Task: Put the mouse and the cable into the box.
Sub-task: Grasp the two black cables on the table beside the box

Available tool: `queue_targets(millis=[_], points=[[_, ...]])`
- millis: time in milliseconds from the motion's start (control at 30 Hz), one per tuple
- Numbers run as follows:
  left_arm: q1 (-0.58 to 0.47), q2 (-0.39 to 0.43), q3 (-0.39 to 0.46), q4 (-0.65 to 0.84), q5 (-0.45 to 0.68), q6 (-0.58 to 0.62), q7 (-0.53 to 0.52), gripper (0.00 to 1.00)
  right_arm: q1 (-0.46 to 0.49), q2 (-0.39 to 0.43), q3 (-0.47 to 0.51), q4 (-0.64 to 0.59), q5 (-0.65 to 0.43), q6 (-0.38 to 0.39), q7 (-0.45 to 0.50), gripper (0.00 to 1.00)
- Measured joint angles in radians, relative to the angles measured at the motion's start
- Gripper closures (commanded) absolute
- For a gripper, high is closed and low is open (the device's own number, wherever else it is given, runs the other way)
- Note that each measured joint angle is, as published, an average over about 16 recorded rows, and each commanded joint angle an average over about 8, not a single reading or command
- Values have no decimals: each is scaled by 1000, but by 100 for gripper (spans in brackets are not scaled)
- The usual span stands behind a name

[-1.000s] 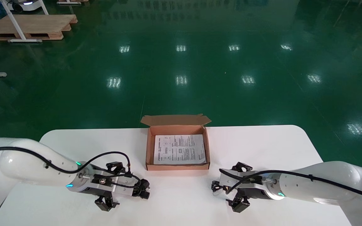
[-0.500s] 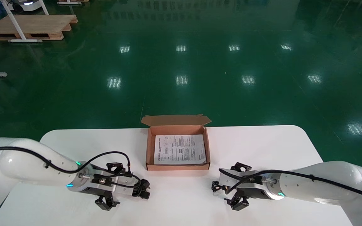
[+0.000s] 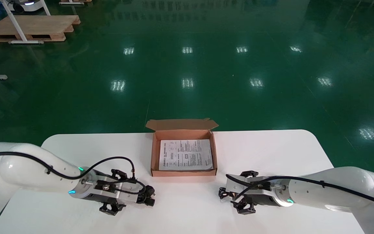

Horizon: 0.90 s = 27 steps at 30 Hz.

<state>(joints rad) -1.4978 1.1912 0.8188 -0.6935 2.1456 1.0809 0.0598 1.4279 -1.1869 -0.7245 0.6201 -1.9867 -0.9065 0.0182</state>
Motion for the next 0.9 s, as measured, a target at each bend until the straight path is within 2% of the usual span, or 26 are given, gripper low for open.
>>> queue_targets(millis=[900], points=[[0,0,0,0,0,0,0,100,0,2,1,2,0,-1,2,100]])
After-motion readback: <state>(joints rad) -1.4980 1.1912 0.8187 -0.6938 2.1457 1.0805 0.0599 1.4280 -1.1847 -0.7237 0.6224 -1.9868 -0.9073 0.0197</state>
